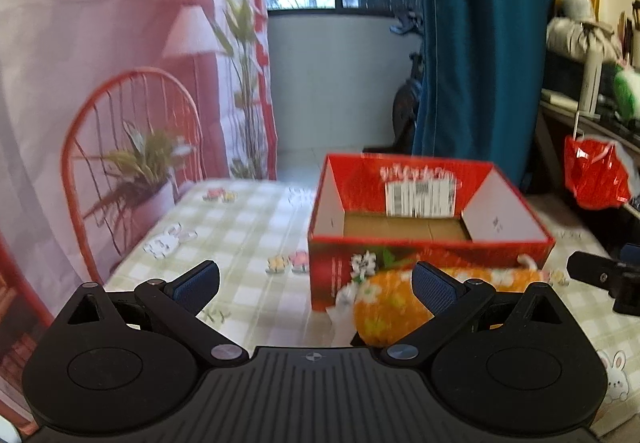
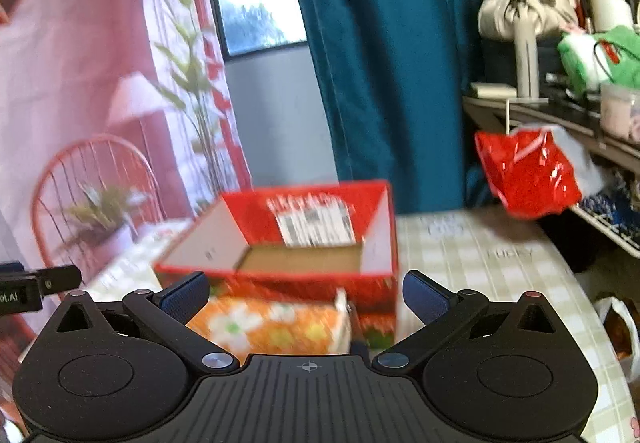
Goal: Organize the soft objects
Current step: 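Lower the left tool and grasp the orange floral cloth bundle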
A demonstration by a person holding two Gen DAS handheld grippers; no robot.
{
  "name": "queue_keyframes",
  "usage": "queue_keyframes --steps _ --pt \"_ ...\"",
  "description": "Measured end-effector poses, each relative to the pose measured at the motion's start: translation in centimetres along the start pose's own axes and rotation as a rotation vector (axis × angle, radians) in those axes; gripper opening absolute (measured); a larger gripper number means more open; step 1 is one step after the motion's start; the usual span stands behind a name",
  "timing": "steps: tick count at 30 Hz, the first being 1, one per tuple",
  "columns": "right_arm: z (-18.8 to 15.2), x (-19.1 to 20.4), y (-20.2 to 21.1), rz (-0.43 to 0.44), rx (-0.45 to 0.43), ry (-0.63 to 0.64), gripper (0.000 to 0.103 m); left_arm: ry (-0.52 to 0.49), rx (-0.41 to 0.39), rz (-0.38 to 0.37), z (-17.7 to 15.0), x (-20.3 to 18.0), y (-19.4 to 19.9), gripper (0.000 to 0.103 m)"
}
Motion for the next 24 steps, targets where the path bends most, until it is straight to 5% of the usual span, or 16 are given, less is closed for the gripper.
queue_keyframes --steps 10,14,24 --pt "-4.8 0.7 -3.7 0.016 0.122 0.041 0.095 0.038 0.088 -0.11 -2.1 0.1 -4.1 0.099" --pt "-6.3 1.1 -4.9 0.023 0.183 0.059 0.076 0.038 0.102 -0.142 -2.7 0.1 -5.0 0.09" --pt "-7.4 0.6 -6.8 0.043 0.24 0.053 0.072 0.143 0.198 -0.244 -3.5 0.5 -7.9 0.064"
Point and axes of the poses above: each gripper's, at about its wrist camera, not at the fingertips, and y roughly against the way its jaws point, x to its left, z to its top, the point moved 4 cm from there along -y, roughly the way its jaws point, and after that the axes turned 3 degrees about -y, right-handed, at the moved point
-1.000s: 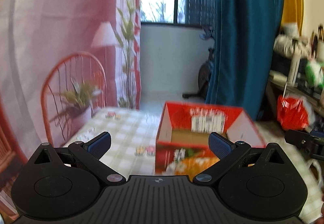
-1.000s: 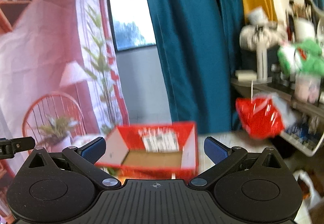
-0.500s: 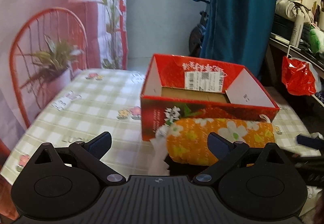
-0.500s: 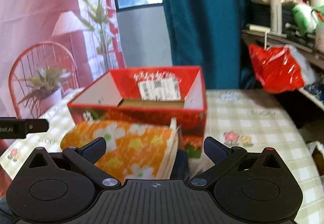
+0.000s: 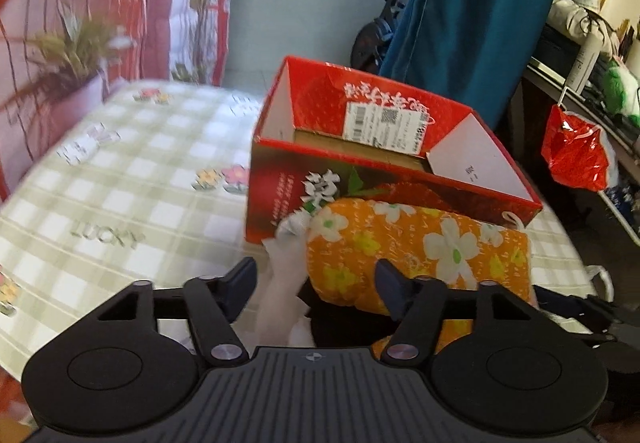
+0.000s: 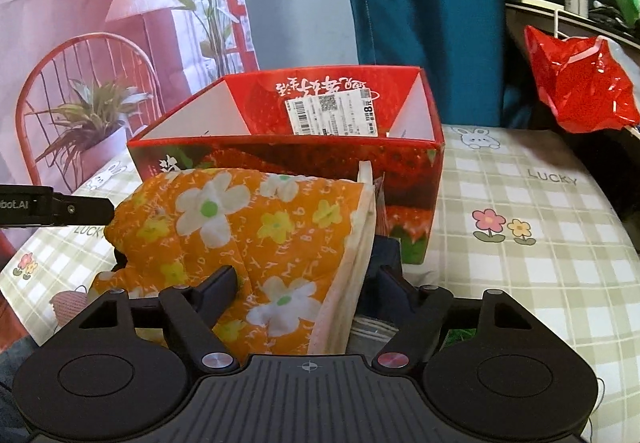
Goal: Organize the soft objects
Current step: 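Lower the left tool and grasp the orange floral cloth bundle, then carry the orange cloth into the red box and open the left tool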
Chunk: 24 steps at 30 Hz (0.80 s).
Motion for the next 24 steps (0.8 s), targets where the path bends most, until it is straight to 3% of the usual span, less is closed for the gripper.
queue_keyframes --steps 8,15,16,18,20,24 --pt "0.3 -0.2 -0.5 0.026 -0.002 0.023 0.063 0.056 0.035 -0.1 0.3 -0.6 -1.6 0.063" --pt "0.7 -0.3 -0.6 0.042 -0.001 0.029 0.056 0.14 0.093 -0.121 0.1 -0.1 -3.6 0.062" --pt "0.8 -0.3 -0.6 0.044 -0.001 0.029 0.055 0.151 0.097 -0.129 0.2 0.0 -3.7 0.06" --pt "0.9 -0.4 -0.7 0.049 0.0 0.029 0.048 0.137 0.089 -0.127 0.4 -0.1 -3.5 0.035" --pt "1.1 -0.2 -0.6 0.058 0.003 0.031 0.04 0.097 0.065 -0.09 0.9 -0.2 -3.0 0.025" --pt "2.0 0.1 0.0 0.072 0.004 0.033 0.028 0.06 0.024 -0.083 2.0 -0.7 -2.1 0.023"
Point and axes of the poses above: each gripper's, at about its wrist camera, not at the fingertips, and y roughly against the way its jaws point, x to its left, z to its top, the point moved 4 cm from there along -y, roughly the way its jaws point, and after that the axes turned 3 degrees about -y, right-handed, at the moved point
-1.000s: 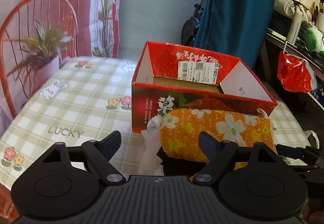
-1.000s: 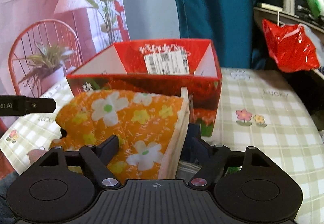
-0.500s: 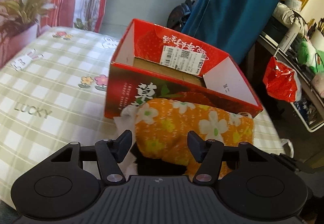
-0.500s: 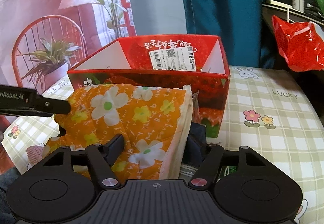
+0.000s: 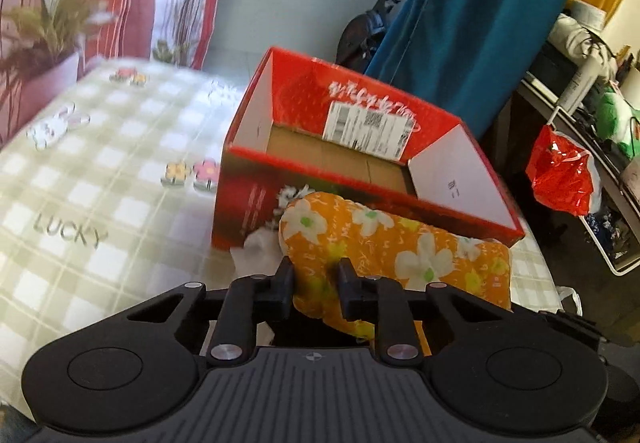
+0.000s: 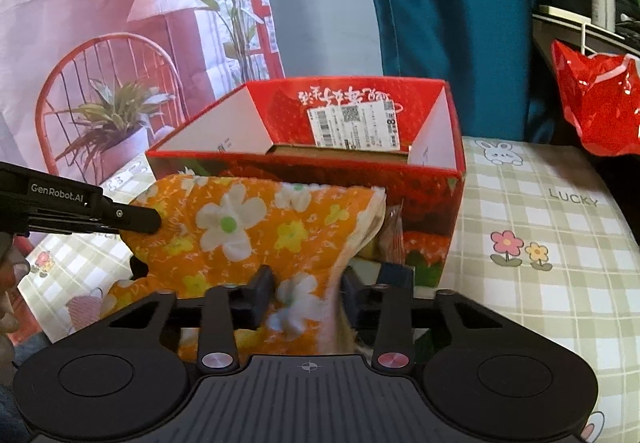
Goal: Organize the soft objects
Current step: 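Carry the orange cloth into the red box and open the left tool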
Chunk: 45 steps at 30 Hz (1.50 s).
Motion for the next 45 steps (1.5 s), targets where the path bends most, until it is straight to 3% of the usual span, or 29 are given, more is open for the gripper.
queue_keyframes --steps 8,21,33,45 --pt "2.0 0.0 1.5 0.061 -0.031 0.006 0.015 -0.056 -0.072 -0.012 0.9 -1.0 1.9 0.021" --pt "7.2 0.4 3.1 0.102 -0.126 0.077 0.013 -0.171 -0.226 -0.02 6.6 -3.4 3.0 0.021" --pt "12.7 -0.7 -2.3 0.035 -0.153 0.132 0.013 -0.135 -0.205 -0.02 11.2 -2.7 -3.7 0.021" --pt "13.4 -3.8 -11.0 -0.033 -0.005 0.046 0.013 -0.157 -0.084 0.039 12.1 -1.9 -10.5 0.021"
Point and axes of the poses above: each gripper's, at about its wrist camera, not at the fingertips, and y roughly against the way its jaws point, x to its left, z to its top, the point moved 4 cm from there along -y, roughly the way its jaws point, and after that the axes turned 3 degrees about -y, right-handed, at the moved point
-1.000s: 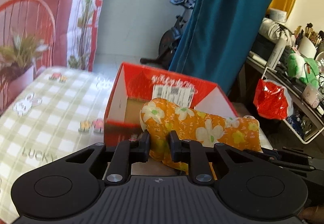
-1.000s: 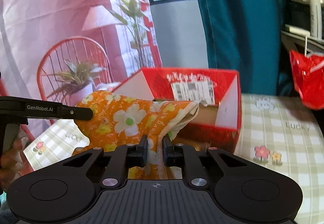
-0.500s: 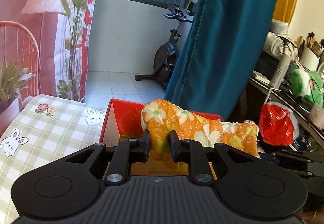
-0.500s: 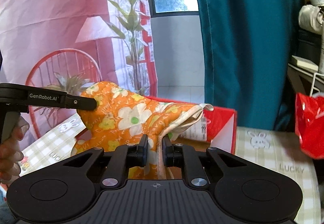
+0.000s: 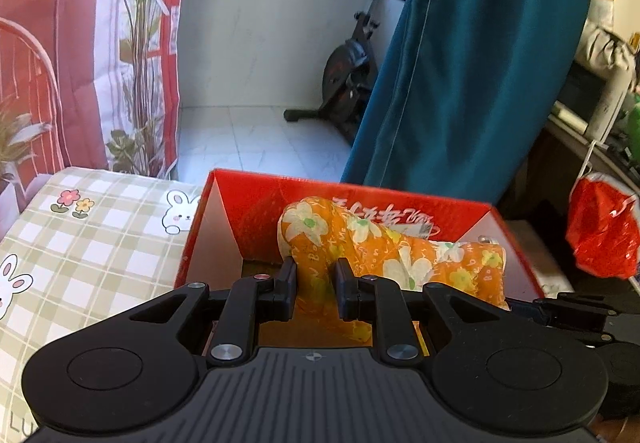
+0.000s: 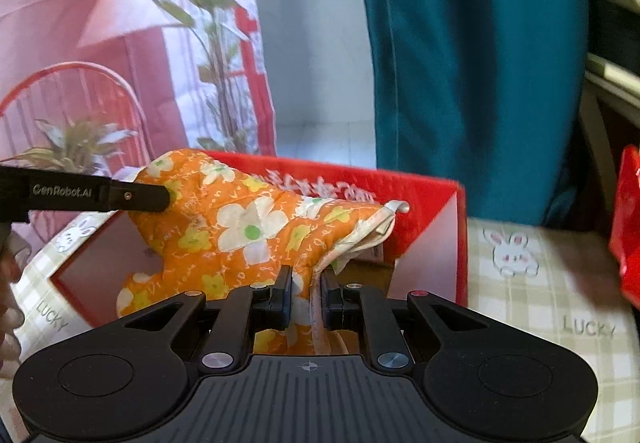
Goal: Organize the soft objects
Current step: 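Carry the orange cloth into the red box and open the left tool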
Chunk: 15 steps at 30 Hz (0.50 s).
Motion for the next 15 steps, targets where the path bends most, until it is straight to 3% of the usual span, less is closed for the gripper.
queue_keyframes --steps 9,10,12,15 --pt "-1.0 -0.5 -3.4 -0.035 0.128 -0.013 0.014 -0.028 0.071 -0.002 -1.6 0.4 -1.5 0.024" --pt "-1.1 -0.6 -3.6 -0.035 0.137 -0.018 0.014 -0.029 0.074 -0.003 -1.8 0.4 -1.5 0.026" --pt "-1.4 -0.6 -3.7 -0.046 0.147 -0.022 0.02 -0.038 0.081 0.002 -2.0 0.5 -1.6 0.042" --pt "-1.6 -0.6 -3.2 -0.065 0.143 -0.008 0.028 -0.051 0.075 0.008 -2.2 0.6 -1.2 0.047"
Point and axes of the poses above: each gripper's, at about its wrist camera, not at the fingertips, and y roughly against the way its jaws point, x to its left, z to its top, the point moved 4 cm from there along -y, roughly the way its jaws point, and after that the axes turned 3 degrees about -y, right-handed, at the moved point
